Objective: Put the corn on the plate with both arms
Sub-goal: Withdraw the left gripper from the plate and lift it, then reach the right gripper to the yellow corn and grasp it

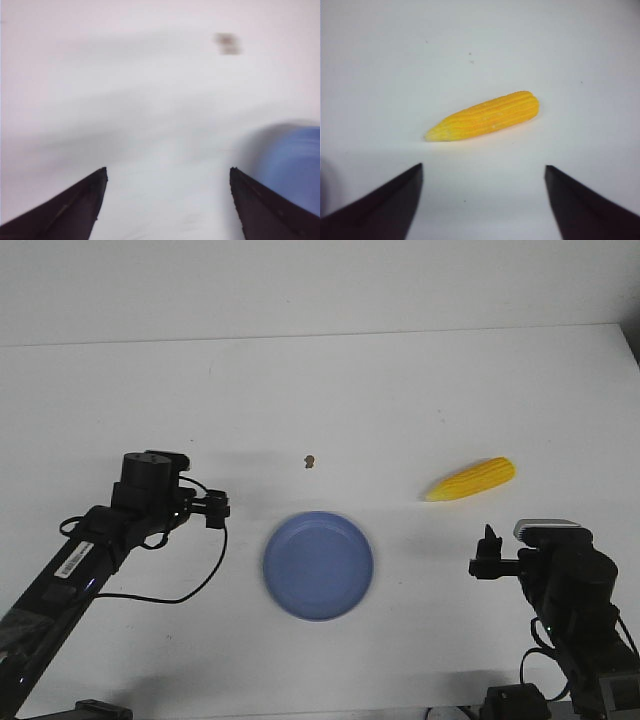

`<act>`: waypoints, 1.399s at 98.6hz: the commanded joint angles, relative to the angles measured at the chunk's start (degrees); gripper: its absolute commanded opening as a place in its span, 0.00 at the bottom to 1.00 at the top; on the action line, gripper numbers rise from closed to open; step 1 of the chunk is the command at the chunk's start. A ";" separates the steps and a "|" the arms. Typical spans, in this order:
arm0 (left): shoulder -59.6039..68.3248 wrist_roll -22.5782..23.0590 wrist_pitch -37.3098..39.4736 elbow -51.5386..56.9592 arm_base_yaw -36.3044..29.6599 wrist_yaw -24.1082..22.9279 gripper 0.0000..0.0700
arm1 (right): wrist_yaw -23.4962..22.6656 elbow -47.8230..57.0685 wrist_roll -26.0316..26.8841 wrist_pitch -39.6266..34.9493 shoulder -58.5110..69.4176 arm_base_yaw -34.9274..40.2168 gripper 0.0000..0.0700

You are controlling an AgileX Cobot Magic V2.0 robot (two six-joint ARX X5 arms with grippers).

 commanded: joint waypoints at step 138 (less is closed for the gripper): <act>-6.93 2.08 -2.40 0.48 7.58 -5.38 0.73 | -2.99 0.90 34.75 41.38 52.50 -4.68 1.00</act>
